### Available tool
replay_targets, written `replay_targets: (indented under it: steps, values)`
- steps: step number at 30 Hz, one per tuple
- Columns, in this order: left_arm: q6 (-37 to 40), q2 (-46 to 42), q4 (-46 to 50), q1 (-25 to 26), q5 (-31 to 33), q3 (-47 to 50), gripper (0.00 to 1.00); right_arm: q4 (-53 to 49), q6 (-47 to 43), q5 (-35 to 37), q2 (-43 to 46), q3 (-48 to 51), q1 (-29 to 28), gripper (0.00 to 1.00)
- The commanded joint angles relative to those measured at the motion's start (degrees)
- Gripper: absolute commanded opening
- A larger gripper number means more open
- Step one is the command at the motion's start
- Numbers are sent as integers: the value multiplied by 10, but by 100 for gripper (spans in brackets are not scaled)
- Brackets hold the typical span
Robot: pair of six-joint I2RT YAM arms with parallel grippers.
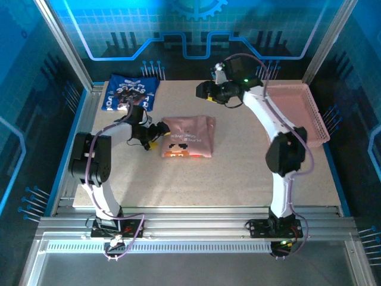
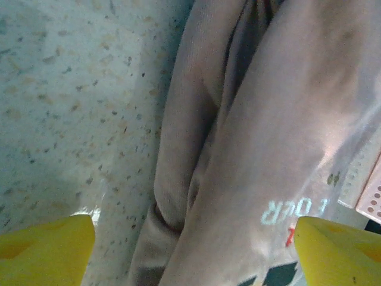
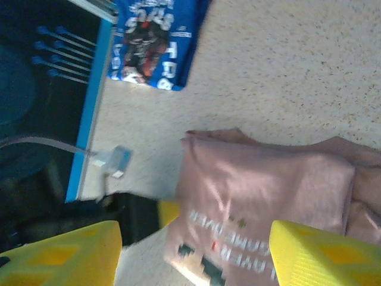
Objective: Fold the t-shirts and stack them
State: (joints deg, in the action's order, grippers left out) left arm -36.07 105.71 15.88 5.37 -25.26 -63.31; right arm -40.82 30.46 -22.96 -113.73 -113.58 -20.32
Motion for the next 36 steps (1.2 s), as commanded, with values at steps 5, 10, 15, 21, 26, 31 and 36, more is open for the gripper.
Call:
replay_targets:
  steps: [5,10,15,21,26,31,36]
  values:
    - [-17,77,-9,38,2,-83,86,25,-21,-4,160,212,-3,69]
    - [-23,132,11,67,-3,-144,79,61,8,-5,243,324,5,70]
    - [-10,173,37,78,2,-180,55,39,0,-8,284,348,15,70]
    - [9,167,53,82,27,-225,24,48,-2,-17,330,375,17,74]
    - [86,136,122,78,87,-295,2,52,-1,-20,358,405,18,76]
    - [171,119,183,62,122,-377,0,56,-6,-21,375,425,22,79]
    - [257,147,272,52,138,-508,0,67,-12,-22,391,439,23,82]
